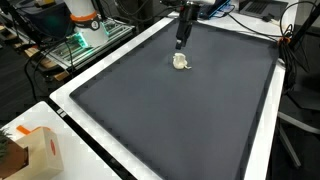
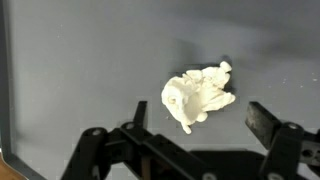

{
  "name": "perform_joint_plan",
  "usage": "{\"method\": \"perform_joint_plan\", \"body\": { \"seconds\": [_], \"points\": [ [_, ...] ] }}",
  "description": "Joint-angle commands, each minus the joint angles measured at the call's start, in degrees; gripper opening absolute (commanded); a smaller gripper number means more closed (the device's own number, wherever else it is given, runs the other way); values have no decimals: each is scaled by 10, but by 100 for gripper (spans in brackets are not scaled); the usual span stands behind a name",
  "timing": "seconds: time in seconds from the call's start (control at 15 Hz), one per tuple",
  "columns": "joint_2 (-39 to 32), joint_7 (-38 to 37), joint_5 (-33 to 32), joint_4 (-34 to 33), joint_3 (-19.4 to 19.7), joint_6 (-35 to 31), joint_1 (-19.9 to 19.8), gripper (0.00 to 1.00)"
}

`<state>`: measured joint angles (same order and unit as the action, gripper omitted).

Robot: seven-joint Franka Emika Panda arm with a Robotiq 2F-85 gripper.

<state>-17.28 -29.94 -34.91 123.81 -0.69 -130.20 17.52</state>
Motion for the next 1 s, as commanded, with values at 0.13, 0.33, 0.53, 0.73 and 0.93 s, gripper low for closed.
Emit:
{"method": "perform_joint_plan", "body": {
  "seconds": [0.13, 0.33, 0.53, 0.73, 0.93],
  "points": [
    [78, 136, 50, 93, -25, -111, -57, 100],
    [106, 234, 134, 125, -36, -151, -83, 100],
    [133, 339, 244, 146, -50, -161, -103, 100],
    [160, 416, 345, 154, -56, -146, -113, 100],
    [184, 467, 410, 158, -52, -130, -115, 100]
  ]
}}
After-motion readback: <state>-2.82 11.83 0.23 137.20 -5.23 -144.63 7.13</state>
